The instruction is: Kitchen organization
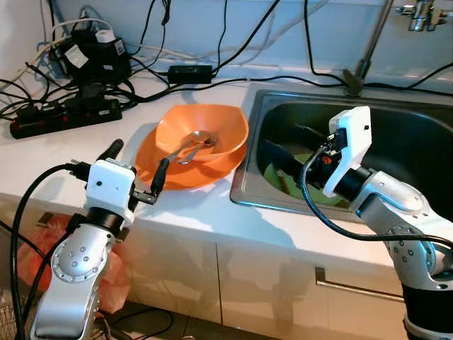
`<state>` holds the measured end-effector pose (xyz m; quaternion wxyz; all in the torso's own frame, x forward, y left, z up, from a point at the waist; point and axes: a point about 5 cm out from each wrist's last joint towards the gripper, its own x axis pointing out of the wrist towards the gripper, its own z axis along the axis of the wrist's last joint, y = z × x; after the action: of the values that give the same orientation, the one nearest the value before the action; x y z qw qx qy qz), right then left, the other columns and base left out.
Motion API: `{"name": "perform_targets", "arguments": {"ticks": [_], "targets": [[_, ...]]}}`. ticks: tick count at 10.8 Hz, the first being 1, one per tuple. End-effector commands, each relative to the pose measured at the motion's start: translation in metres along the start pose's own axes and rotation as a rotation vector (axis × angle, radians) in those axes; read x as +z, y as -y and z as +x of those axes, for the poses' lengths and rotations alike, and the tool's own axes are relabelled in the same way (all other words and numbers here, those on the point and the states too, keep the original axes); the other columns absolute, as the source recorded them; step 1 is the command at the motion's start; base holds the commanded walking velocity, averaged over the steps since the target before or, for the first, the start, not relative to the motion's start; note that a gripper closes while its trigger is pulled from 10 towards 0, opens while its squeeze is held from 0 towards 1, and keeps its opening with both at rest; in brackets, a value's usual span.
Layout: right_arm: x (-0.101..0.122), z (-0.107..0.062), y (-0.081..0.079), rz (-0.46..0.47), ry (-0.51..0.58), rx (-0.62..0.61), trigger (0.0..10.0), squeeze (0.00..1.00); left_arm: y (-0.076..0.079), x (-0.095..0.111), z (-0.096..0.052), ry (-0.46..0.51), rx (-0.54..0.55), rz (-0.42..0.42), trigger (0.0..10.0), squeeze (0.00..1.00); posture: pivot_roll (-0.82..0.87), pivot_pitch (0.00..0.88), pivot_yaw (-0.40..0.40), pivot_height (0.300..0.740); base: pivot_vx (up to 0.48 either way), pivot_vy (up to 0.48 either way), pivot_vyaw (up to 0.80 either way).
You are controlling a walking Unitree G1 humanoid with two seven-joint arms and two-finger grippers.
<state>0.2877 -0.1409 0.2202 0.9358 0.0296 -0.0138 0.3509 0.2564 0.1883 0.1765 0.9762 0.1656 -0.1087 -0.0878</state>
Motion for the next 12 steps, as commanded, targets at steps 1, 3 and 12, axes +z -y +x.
{"name": "perform_targets", "arguments": {"ticks": [1,3,12], "targets": [[0.002,0.001,-0.004,0.009,0.01,0.011,10.0,0.0,-0.005,-0.003,0.004,-0.01,0.021,0.012,10.0,0.0,0.09,0.022,0.06,0.74,0.0,0.0,0.0],[0.002,0.001,-0.006,0.013,0.017,0.017,10.0,0.0,-0.001,0.0,0.009,0.014,0.004,0.025,10.0,0.0,0.08,0.025,0.066,0.74,0.0,0.0,0.0],[0.001,0.004,-0.013,0.035,0.043,-0.002,10.0,0.0,0.007,-0.01,0.037,-0.033,-0.034,-0.163,10.0,0.0,0.07,0.042,0.089,0.74,0.0,0.0,0.0]]}}
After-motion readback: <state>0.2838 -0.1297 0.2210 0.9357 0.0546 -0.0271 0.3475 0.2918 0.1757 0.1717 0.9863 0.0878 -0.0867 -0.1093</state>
